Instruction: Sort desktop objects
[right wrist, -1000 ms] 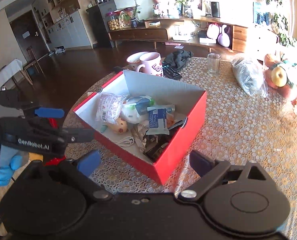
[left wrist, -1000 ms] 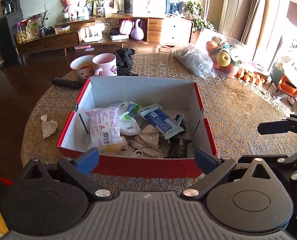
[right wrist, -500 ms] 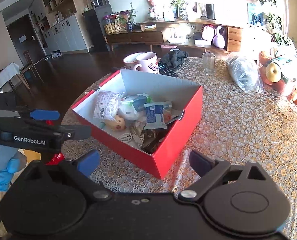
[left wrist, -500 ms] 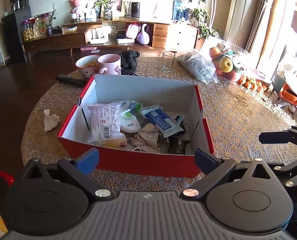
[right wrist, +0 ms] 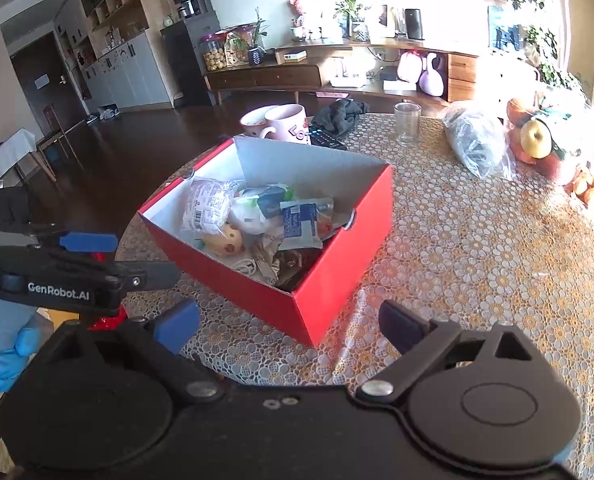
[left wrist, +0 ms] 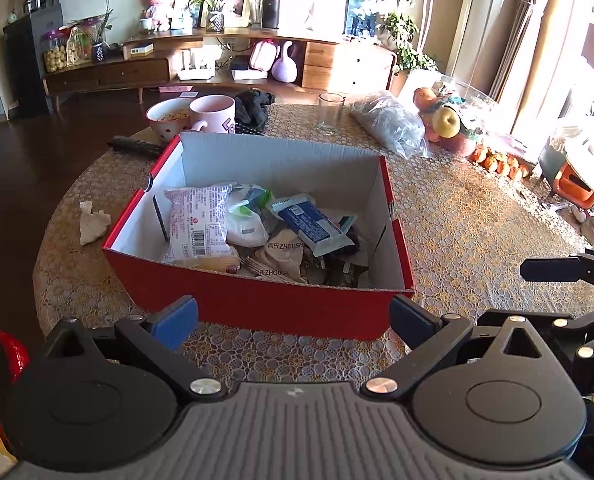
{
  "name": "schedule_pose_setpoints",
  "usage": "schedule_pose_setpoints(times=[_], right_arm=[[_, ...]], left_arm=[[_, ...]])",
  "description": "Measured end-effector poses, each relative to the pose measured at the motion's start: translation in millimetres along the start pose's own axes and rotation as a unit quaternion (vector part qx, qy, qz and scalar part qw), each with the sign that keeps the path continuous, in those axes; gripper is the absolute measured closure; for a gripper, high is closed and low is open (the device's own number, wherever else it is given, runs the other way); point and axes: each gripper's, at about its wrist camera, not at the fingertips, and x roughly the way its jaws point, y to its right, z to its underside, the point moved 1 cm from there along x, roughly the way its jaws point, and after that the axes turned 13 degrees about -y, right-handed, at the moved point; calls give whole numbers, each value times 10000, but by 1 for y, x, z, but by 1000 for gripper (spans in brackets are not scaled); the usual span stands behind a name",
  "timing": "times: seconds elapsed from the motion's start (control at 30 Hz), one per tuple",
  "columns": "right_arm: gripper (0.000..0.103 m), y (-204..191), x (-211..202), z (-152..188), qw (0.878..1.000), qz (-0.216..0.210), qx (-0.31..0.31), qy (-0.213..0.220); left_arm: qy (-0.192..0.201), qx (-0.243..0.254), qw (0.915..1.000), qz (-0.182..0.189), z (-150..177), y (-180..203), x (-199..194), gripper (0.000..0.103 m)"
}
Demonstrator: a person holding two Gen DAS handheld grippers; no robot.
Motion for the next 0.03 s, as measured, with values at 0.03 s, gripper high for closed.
schedule_pose_setpoints(times=[0.03], right_arm=[[6,2,-1,1,10000,0,12,9]], left_arm=[[-27,20,10000,2,1,1,0,1]])
